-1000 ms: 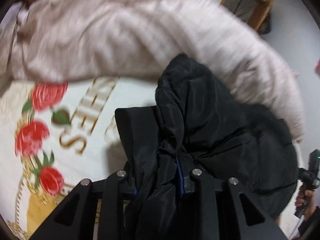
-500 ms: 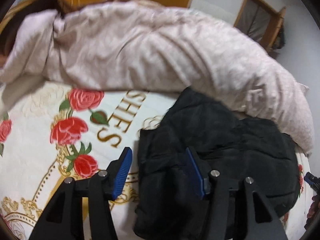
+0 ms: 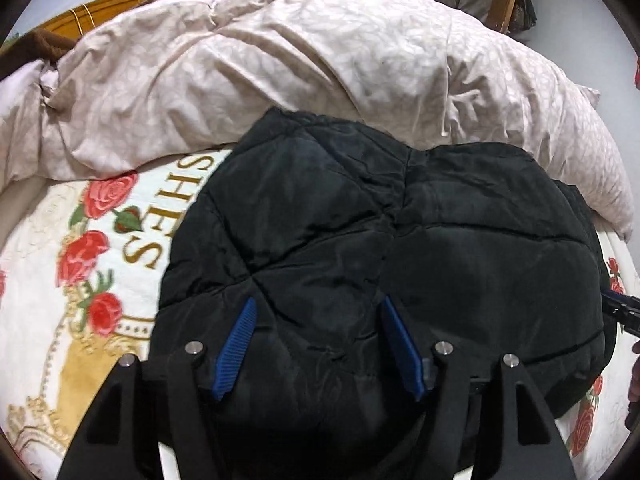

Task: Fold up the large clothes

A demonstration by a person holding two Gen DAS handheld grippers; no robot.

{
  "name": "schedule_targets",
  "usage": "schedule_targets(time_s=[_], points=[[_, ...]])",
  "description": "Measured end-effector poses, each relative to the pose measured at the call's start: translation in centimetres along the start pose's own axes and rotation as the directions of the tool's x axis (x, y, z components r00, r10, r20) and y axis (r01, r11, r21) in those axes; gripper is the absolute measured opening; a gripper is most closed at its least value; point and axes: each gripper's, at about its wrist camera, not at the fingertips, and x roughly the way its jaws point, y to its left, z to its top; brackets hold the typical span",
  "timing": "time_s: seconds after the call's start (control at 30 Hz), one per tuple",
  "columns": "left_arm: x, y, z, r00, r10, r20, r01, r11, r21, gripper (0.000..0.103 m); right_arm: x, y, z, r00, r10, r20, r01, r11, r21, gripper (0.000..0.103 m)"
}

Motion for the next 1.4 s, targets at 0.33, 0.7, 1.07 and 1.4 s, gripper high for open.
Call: schedule_targets(time_s=[0.33, 0.7, 1.07, 1.4], points=[[-11.8, -3.9, -5.1, 0.999, 0.010, 0.053, -0.008, 0.999, -0.036, 0.069, -10.7, 2.3, -5.3, 0.996, 0.001, 0.091, -0.003, 1.000, 0.019, 0.064], [-21.4, -9.5, -13.6, 0.998, -0.022, 0.053, 0.022, 1.000, 0.002, 0.070, -21.1, 4.8, -14.6, 0.987, -0.020, 0.159, 0.016, 1.000, 0.027, 0.068], [-23.9, -10.7, -15.8, 0.998, -0.002, 0.067, 0.002, 1.000, 0.006, 0.070, -23.1, 8.2, -17.0, 0.983, -0.022, 0.180, 0.032, 0.998, -0.057, 0.068], [-23.3, -10.3, -15.7, 0.998, 0.004, 0.058, -0.003, 1.000, -0.018, 0.070, -22.4, 8.9, -16.9, 0.985, -0.029, 0.171, 0.041, 0.997, -0.072, 0.068]])
